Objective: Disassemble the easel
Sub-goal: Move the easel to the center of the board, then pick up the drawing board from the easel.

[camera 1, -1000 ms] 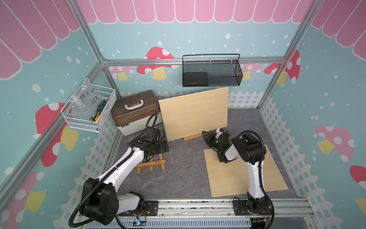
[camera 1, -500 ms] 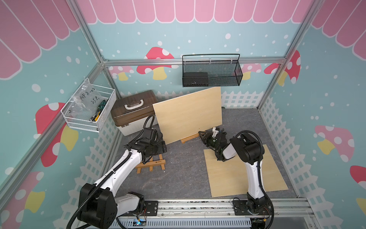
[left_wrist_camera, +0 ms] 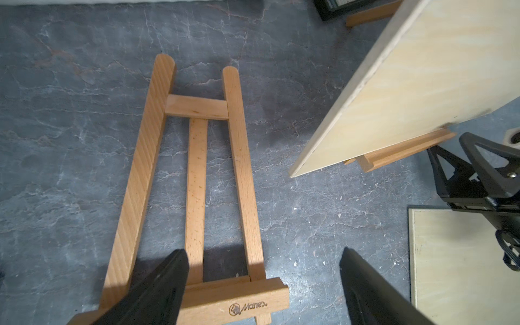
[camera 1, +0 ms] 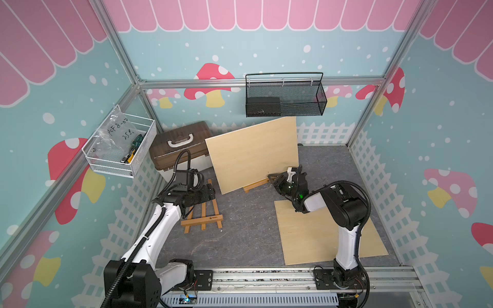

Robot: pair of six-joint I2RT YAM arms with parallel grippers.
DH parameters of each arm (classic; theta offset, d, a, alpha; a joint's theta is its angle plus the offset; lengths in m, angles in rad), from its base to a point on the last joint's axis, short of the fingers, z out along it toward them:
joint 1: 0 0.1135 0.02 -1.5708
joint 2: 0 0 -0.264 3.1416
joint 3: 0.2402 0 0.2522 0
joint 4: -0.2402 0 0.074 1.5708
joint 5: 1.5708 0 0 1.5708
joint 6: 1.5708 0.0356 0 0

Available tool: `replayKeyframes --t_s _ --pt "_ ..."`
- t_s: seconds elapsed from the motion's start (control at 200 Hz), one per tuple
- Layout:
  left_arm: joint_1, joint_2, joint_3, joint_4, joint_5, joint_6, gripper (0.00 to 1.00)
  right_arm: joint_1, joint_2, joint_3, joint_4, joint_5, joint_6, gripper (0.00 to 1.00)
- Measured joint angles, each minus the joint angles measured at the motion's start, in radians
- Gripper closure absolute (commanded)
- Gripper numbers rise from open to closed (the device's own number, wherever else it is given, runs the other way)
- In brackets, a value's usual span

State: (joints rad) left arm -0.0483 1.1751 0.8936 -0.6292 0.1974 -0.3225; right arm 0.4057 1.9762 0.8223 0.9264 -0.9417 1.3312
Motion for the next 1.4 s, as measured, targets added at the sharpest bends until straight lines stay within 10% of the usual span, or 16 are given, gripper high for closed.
replayKeyframes --t_s 0.5,1.401 --pt "0.087 0.082 0.006 0.343 0.322 0.097 0.24 0.000 -0.313 0.029 -0.526 0.084 -0.489 0.22" --pt "0.133 0.417 -0.105 1.098 0.676 -0.024 0.48 -0.005 -0.397 -0.084 -0.592 0.084 -0.730 0.22"
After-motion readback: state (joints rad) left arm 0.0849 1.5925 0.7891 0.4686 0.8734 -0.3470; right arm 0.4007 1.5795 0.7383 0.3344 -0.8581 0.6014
